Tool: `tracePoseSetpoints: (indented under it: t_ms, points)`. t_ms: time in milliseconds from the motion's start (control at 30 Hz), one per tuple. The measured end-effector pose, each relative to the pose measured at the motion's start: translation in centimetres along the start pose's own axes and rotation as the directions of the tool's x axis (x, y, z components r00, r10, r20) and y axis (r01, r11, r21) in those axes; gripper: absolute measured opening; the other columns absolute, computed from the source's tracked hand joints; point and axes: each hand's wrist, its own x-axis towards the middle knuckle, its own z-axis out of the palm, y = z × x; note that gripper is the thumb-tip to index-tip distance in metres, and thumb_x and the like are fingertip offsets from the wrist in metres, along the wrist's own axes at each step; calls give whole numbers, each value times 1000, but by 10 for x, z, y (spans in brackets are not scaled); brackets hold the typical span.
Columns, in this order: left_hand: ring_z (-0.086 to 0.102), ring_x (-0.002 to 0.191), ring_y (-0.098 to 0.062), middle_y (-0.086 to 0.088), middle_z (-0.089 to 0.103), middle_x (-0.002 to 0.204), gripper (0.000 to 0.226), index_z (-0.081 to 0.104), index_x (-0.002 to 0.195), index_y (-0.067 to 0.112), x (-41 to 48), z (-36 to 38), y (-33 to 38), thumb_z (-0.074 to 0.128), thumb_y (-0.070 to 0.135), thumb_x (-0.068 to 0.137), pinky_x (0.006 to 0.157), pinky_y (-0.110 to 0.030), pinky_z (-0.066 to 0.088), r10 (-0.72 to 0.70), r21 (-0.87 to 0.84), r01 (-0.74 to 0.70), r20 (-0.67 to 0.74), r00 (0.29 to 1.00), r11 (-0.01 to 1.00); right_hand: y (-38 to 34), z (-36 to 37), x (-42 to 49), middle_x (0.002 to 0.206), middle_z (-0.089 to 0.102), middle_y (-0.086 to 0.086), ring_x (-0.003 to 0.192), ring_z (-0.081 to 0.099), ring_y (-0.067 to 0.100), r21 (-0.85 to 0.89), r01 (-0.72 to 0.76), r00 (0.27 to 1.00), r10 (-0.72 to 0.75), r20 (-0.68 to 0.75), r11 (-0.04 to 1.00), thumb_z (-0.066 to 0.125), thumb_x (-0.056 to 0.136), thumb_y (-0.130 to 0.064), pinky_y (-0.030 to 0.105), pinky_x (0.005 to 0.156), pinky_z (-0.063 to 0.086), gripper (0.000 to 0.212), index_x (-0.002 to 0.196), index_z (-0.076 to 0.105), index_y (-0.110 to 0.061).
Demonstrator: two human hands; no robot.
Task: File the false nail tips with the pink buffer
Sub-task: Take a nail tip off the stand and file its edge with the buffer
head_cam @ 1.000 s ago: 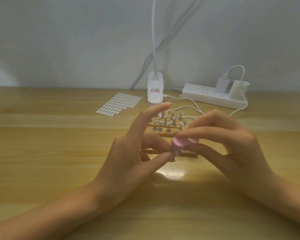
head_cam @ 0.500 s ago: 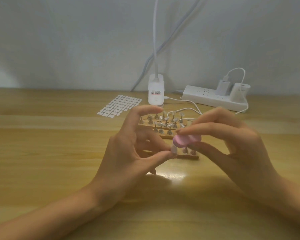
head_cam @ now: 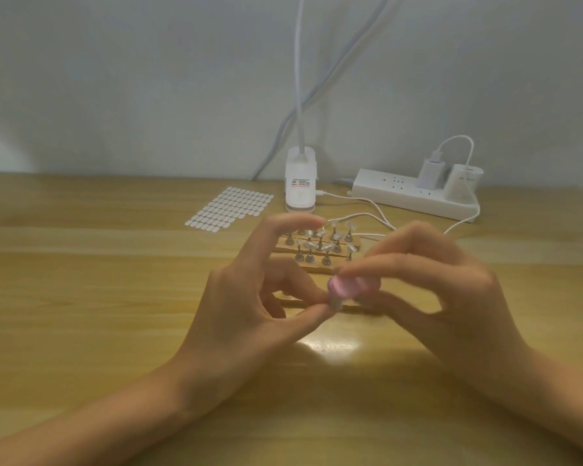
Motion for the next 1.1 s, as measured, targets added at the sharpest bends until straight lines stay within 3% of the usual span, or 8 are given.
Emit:
tracePoseSetpoints:
  t_ms: [100, 200, 333, 433, 533, 667, 800, 1100]
  points:
    - [71, 65, -12, 11, 74, 75, 59, 51, 131, 39, 0, 1, 1, 79, 34, 79, 50, -29, 54, 8, -3, -8, 16, 1000, 1000, -2, 4, -1, 94, 64, 0, 88, 64, 15, 6, 63, 997, -63, 42, 998, 77, 88, -19, 28, 79, 51, 23, 110, 73, -23]
    - [72, 67, -13, 9, 74, 75, 57, 51, 130, 37, 1, 0, 2, 79, 36, 80, 49, -31, 54, -2, -5, 2, 5, 1000, 1000, 0, 1, 1, 93, 63, 4, 87, 65, 15, 26, -14, 1000, 14, 15, 1000, 76, 88, -20, 33, 77, 53, 21, 109, 73, -21]
    - [69, 65, -8, 17, 72, 74, 58, 51, 130, 37, -1, 2, 2, 82, 28, 81, 50, -26, 54, 22, 27, -23, 16, 1000, 999, -1, 2, -1, 94, 61, 1, 89, 65, 16, 37, 20, 998, -22, 54, 999, 72, 91, -23, 32, 78, 52, 20, 111, 71, -26]
    - [71, 65, -9, 13, 74, 74, 61, 52, 129, 37, 0, 1, 1, 83, 22, 80, 49, -30, 55, 4, 22, -4, 3, 1000, 1000, 1, 1, 0, 91, 62, 4, 86, 64, 13, 30, -34, 999, 34, 5, 999, 75, 87, -19, 32, 76, 53, 24, 110, 71, -22]
    - [69, 63, -11, 15, 73, 74, 58, 51, 130, 39, 0, 2, 3, 80, 32, 80, 48, -32, 54, 22, 17, -22, 18, 1000, 1000, -2, 4, -2, 93, 61, 0, 87, 65, 15, 45, 25, 998, -27, 55, 999, 76, 89, -22, 30, 78, 52, 22, 110, 73, -24]
    - [71, 66, -10, 12, 73, 74, 59, 52, 130, 35, 0, 1, 2, 83, 24, 81, 50, -27, 54, 6, 13, -6, 4, 1000, 1000, -1, 1, 0, 90, 61, 3, 85, 63, 13, 33, -24, 1000, 23, 13, 999, 75, 89, -22, 31, 76, 52, 21, 110, 71, -23]
    - [71, 68, -11, 11, 73, 73, 52, 53, 126, 37, 0, 2, 1, 77, 30, 80, 54, -19, 51, -14, -50, 15, 22, 1000, 999, -1, 3, -1, 91, 61, 2, 86, 64, 14, 29, 3, 999, -4, 33, 1000, 75, 88, -23, 29, 75, 52, 23, 111, 72, -24]
    - [73, 69, -15, 6, 75, 75, 56, 51, 126, 36, 0, 2, 2, 81, 25, 79, 52, -22, 51, -27, -53, 28, 15, 1000, 998, 2, 1, -1, 93, 63, 4, 86, 66, 13, 50, -42, 999, 43, -6, 998, 75, 88, -22, 32, 76, 54, 23, 111, 72, -20]
